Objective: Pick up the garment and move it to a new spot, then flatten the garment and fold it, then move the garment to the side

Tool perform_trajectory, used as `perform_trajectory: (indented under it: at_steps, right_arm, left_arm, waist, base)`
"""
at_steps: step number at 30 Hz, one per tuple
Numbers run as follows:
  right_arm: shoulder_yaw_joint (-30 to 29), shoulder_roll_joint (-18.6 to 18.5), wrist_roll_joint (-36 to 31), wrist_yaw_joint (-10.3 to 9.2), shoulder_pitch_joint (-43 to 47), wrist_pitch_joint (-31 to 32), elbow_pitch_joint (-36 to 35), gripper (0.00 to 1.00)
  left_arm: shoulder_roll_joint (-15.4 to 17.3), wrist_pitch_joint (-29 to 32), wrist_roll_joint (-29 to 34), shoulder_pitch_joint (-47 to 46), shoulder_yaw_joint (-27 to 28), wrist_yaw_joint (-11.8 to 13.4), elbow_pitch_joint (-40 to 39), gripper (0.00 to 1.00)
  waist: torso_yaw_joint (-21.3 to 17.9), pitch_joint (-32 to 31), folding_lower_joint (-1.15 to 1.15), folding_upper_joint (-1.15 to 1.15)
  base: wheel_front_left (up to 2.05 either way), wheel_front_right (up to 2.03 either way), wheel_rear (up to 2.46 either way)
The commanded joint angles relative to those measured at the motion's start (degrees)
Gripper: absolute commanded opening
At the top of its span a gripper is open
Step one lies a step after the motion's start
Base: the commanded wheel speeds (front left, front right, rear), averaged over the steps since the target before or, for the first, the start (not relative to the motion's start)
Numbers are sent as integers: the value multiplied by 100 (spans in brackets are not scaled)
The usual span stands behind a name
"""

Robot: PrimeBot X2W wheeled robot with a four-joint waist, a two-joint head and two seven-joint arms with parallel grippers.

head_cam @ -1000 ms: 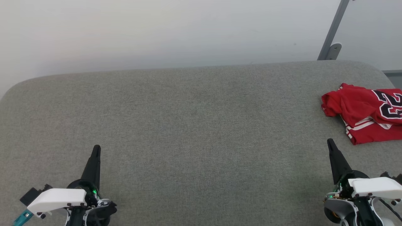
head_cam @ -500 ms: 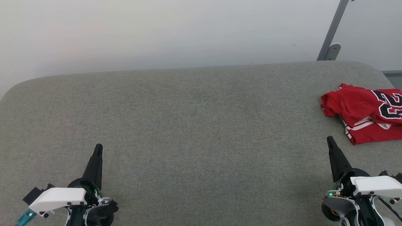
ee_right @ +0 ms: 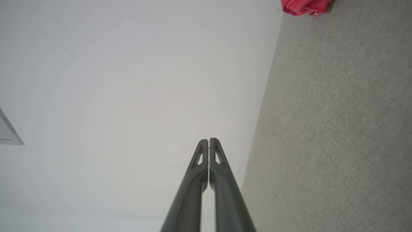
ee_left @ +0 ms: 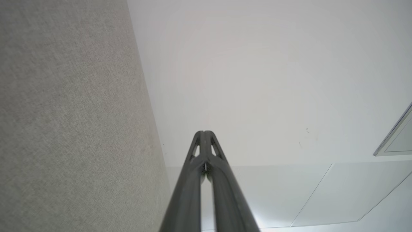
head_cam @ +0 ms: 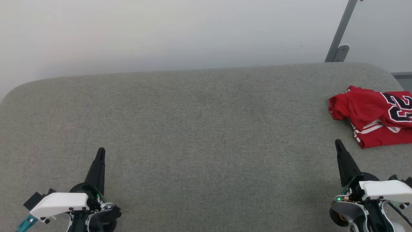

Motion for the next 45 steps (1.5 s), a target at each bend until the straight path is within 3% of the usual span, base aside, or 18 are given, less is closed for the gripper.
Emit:
perform_trajectory:
  at_steps: [1,45]
  right_arm:
    - [-3,10,19,-2,-30,8,-16,0]
    - [-4,9,21,-2,-28,5,-16,0]
  left_arm:
    - [7,7,-14,-73,-2,-30,0,0]
    - [7,5,-17,-72,-6,-31,-1,0]
  waist:
    - [0,0,0,0]
    - [0,0,0,0]
  base:
    - [0,0,0]
    - [0,0,0]
